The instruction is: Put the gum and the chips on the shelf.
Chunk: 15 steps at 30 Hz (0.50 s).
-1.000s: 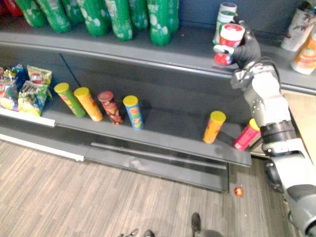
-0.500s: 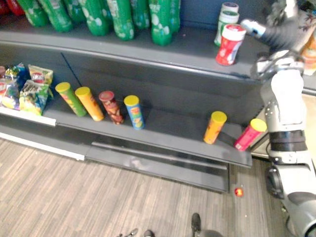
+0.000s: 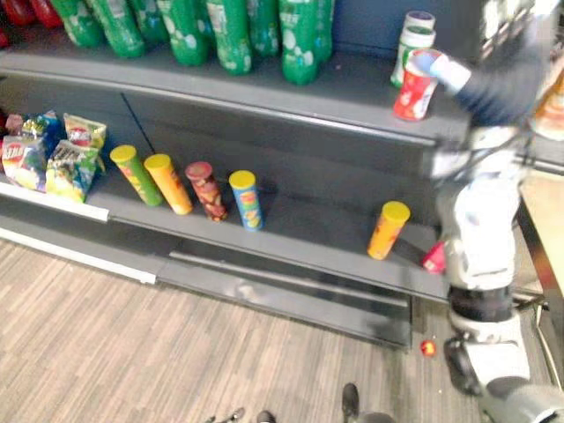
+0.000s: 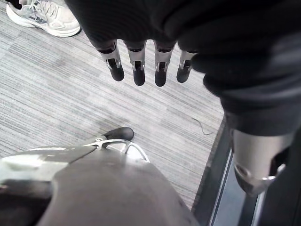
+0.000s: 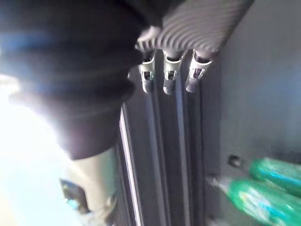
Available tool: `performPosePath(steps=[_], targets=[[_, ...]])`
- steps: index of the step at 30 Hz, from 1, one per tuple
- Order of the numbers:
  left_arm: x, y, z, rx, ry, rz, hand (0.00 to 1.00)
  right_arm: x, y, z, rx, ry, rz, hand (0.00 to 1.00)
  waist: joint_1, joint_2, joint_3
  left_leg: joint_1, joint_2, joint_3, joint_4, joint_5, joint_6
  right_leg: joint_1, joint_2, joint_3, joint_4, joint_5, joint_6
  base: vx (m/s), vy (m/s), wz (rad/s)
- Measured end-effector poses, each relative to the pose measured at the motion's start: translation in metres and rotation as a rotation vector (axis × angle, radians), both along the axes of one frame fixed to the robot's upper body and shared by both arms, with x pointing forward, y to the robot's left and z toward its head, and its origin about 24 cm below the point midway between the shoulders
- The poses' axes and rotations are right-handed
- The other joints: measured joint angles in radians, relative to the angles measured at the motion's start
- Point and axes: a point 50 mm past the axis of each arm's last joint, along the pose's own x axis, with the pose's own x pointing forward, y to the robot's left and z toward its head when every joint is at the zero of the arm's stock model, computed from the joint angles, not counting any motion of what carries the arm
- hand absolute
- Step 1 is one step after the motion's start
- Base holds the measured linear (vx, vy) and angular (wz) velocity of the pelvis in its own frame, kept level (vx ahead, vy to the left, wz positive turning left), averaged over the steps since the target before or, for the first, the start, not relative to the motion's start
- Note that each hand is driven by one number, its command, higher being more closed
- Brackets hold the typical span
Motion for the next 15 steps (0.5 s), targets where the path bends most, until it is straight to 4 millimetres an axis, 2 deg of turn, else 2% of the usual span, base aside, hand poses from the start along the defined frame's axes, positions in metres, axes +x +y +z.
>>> performPosePath(steps=[6,9,11,12,13,14,15], targets=[[-0.001,0.002,0.001,0.043,0.009,-0.01,0.0,-0.011,0.032,-0.071,-0.186,0.215,0.053,0.0,-0.001,-0.011,-0.007,-0.007,-0.001,-0.004,0.0,-0.001,-0.001,-0.005,-0.001,0.0,0.0,-0.001,0.0,0.0,0.0,0.0],[-0.002,0.003,0.001,0.053,0.01,-0.01,0.0,-0.021,0.037,-0.101,-0.236,0.317,0.108,0.0,-0.001,-0.02,-0.015,-0.014,-0.001,-0.003,0.0,-0.001,-0.001,-0.014,-0.001,0.001,0.002,-0.001,0.0,0.0,0.0,0.0],[-0.005,0.005,0.001,0.062,0.013,-0.002,0.0,-0.038,0.042,-0.137,-0.29,0.456,0.192,0.0,-0.005,-0.025,-0.018,-0.015,-0.003,-0.003,0.0,-0.001,-0.001,-0.017,-0.002,0.003,0.003,-0.001,0.0,0.0,0.0,0.0],[-0.005,0.005,0.001,0.063,0.012,0.0,0.0,-0.043,0.042,-0.147,-0.303,0.495,0.214,0.0,-0.007,-0.025,-0.018,-0.015,-0.003,-0.002,0.0,-0.001,-0.001,-0.017,-0.003,0.003,0.003,-0.001,0.0,0.0,0.0,0.0],[-0.006,0.005,0.001,0.065,0.013,0.003,0.0,-0.059,0.04,-0.179,-0.338,0.644,0.276,0.0,-0.01,-0.026,-0.019,-0.016,-0.005,-0.002,0.0,-0.002,-0.002,-0.019,-0.005,0.004,0.004,-0.001,0.0,0.0,0.0,0.0],[-0.008,0.005,0.0,0.062,0.02,0.013,0.0,-0.066,0.036,-0.204,-0.356,0.76,0.296,0.0,-0.011,-0.026,-0.02,-0.015,-0.006,-0.002,0.0,-0.005,-0.007,-0.018,-0.006,0.004,0.006,-0.006,0.003,0.0,0.0,0.0],[-0.009,0.005,0.0,0.061,0.024,0.014,0.0,-0.068,0.034,-0.214,-0.368,0.805,0.3,0.0,-0.015,-0.026,-0.022,-0.015,-0.006,-0.002,0.0,-0.005,-0.007,-0.018,-0.006,0.004,0.007,-0.006,0.003,0.0,0.0,0.0]])
